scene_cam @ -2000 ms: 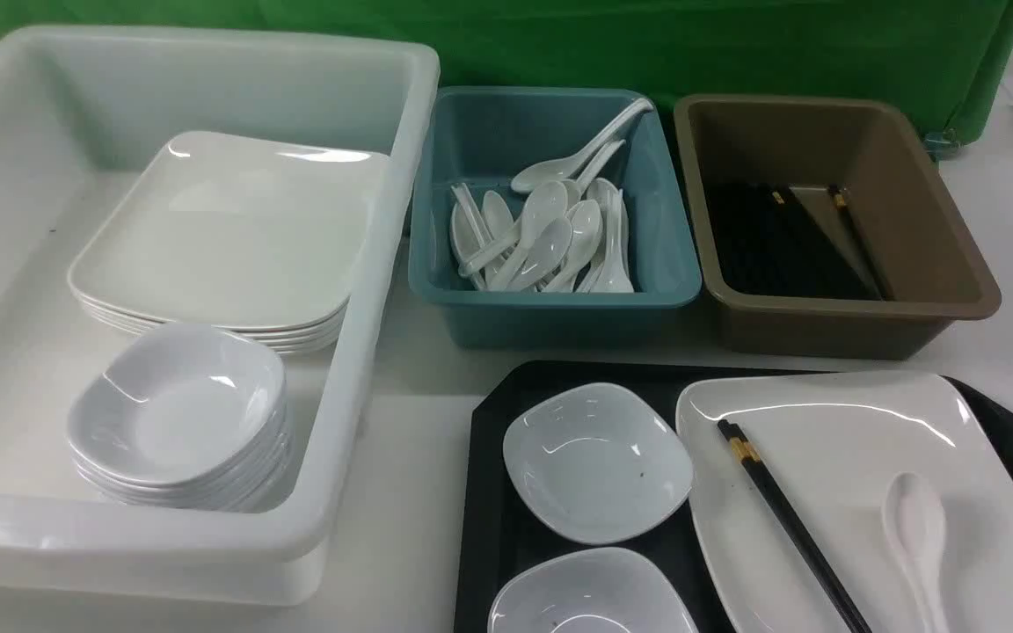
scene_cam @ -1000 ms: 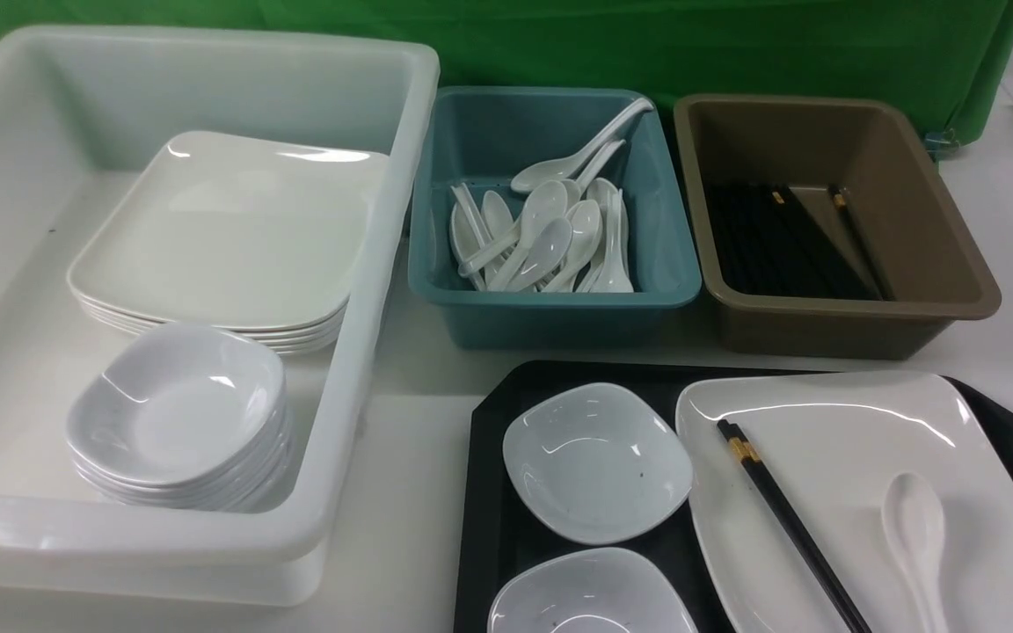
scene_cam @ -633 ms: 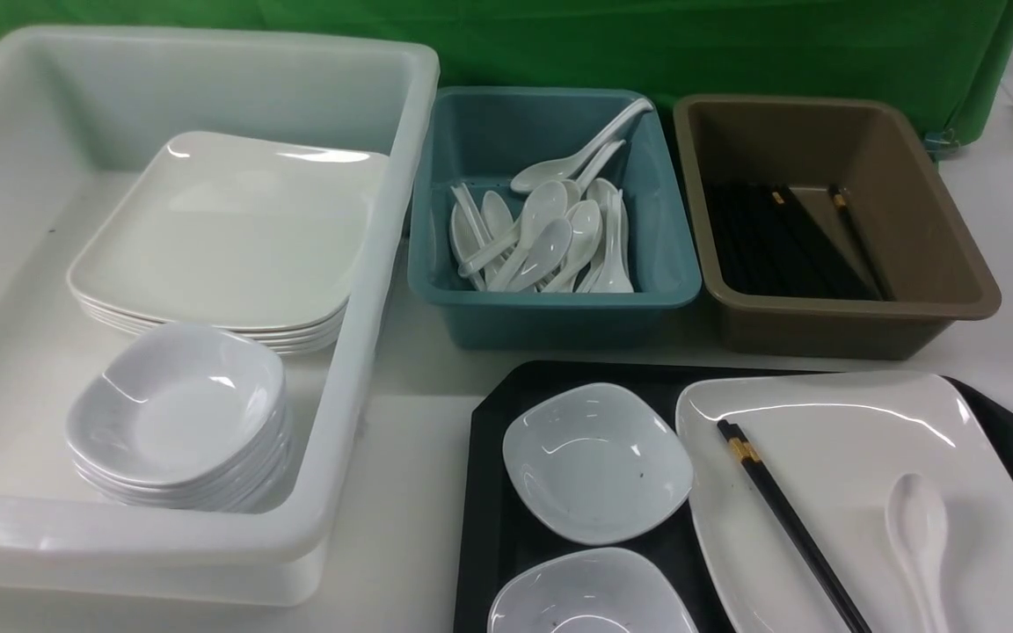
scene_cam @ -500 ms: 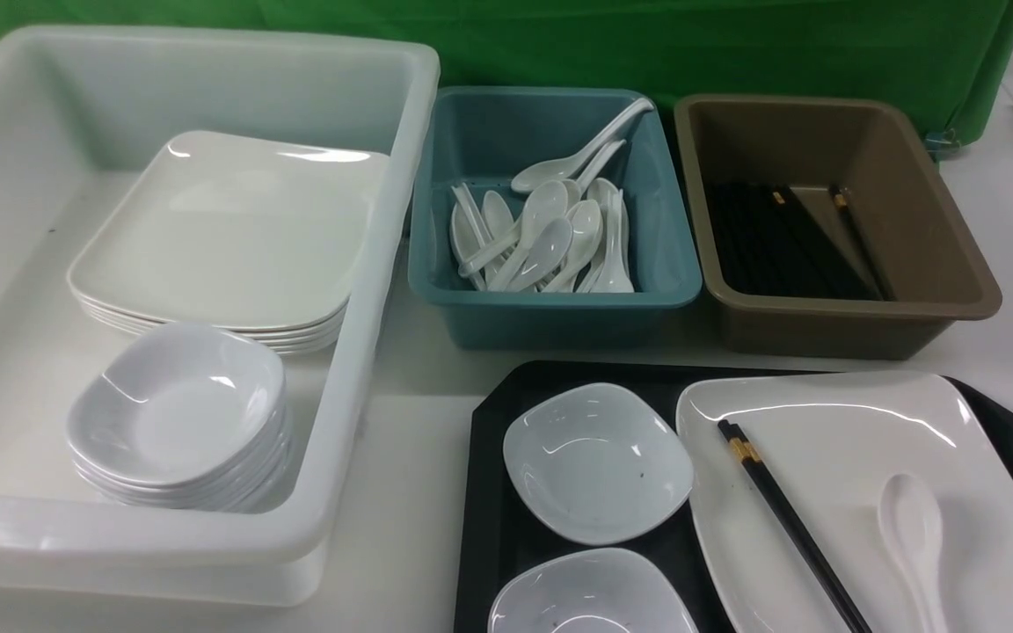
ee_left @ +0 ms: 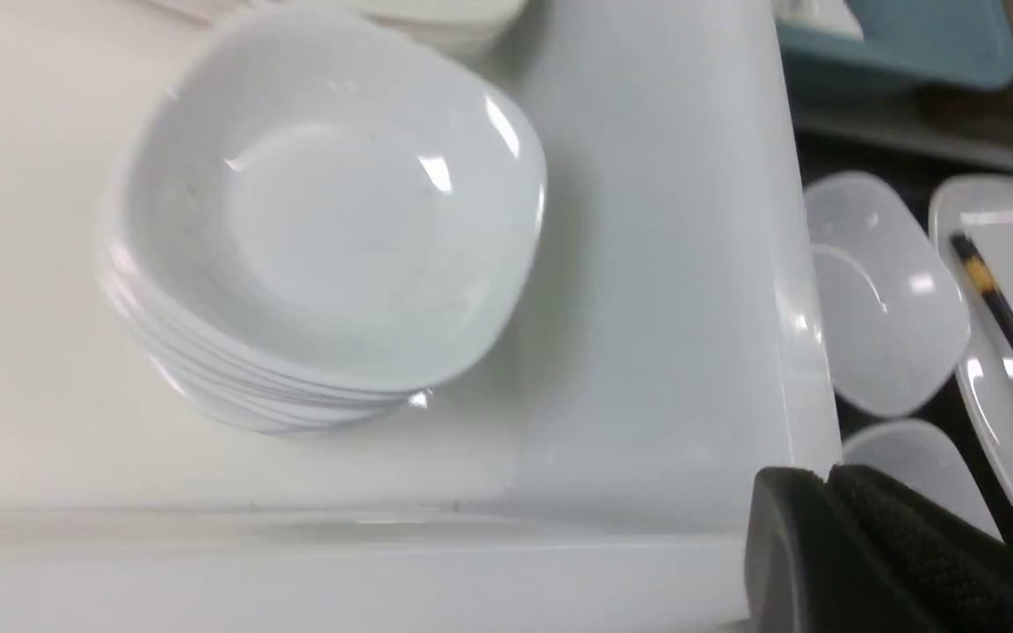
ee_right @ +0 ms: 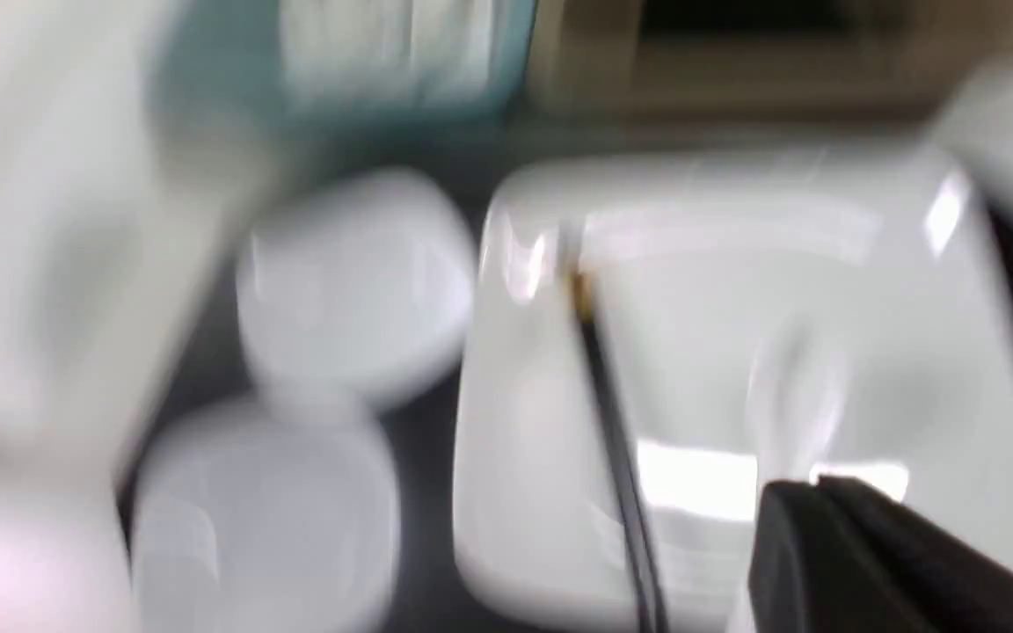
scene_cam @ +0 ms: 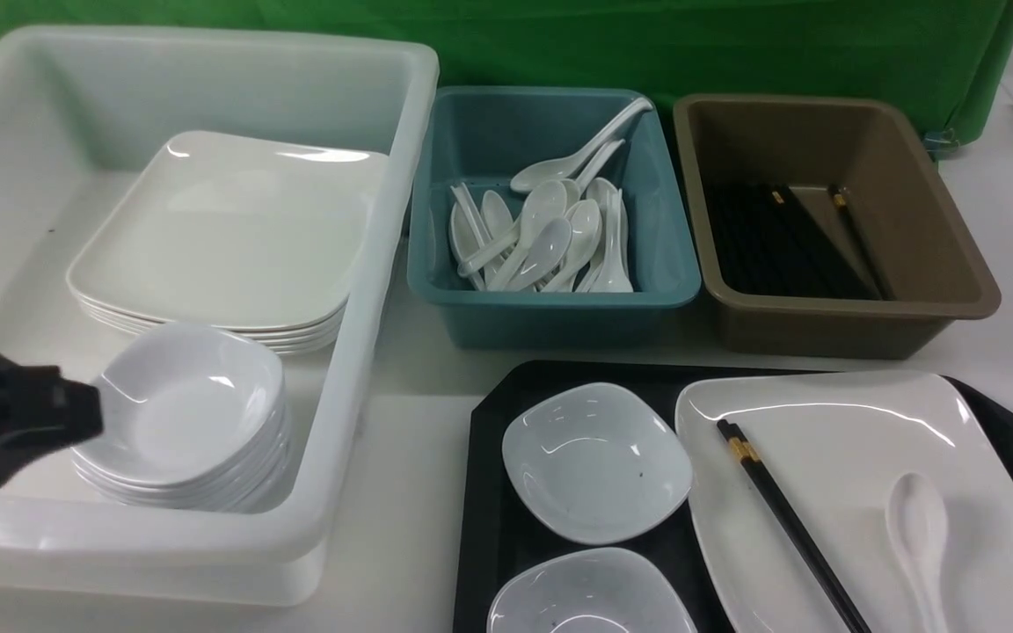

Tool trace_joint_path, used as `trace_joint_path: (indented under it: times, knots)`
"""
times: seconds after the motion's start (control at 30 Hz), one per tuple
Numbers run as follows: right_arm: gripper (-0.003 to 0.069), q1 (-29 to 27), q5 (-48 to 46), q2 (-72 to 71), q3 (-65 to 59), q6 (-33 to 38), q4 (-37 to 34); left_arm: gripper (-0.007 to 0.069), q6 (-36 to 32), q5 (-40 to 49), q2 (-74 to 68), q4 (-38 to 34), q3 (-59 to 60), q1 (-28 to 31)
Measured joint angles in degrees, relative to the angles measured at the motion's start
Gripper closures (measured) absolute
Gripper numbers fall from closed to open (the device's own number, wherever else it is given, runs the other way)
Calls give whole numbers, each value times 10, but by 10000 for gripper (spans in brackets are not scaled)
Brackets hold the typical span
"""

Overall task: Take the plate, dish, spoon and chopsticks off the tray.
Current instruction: Use the right arm to grab a pair of chopsticks from the plate

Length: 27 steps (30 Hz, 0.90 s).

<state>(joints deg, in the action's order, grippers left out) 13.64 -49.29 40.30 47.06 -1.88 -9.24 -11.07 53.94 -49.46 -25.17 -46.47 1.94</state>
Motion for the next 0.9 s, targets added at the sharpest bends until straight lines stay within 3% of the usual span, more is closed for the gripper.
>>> trace_joint_path:
  times: [0.23,0.3,0.47,0.77,0.9]
  knots:
    - [463,44,-33,177,47,42,3,624,-15,-9,-37,-1,-1,-83]
    - [323,57,-2,257,48,50,6,624,33,-8,-46,44,-1,-140]
    - [167,75,70,382,53,71,17,624,138,-4,-56,148,-1,-218]
    - [148,82,144,562,84,74,24,624,166,-23,-57,171,-1,-236]
    - [246,82,152,596,87,74,26,624,169,-29,-57,174,-1,-236]
